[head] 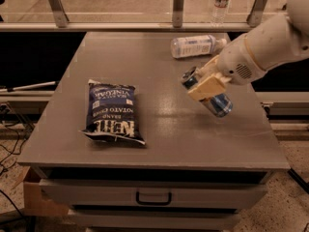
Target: Place blue plastic bottle upright
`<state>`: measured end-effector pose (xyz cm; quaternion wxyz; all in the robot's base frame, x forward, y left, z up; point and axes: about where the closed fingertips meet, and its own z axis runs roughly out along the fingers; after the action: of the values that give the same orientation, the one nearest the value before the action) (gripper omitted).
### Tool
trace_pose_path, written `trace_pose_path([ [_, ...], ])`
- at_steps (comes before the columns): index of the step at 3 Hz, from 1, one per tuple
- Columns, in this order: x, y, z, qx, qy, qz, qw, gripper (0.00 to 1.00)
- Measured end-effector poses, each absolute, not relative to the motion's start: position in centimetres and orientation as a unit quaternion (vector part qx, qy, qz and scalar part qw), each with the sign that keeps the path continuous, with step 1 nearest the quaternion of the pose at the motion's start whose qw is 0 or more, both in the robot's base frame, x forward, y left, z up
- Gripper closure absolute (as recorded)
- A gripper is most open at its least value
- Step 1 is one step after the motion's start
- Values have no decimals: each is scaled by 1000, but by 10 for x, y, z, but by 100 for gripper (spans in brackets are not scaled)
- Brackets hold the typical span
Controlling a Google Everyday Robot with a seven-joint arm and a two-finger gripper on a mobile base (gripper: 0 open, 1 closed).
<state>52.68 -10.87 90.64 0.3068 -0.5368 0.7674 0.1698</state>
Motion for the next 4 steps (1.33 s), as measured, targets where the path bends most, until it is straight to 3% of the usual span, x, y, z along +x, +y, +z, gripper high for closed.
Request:
trace_pose_path([
  [4, 527, -104, 916, -513, 626, 351, 471, 100],
])
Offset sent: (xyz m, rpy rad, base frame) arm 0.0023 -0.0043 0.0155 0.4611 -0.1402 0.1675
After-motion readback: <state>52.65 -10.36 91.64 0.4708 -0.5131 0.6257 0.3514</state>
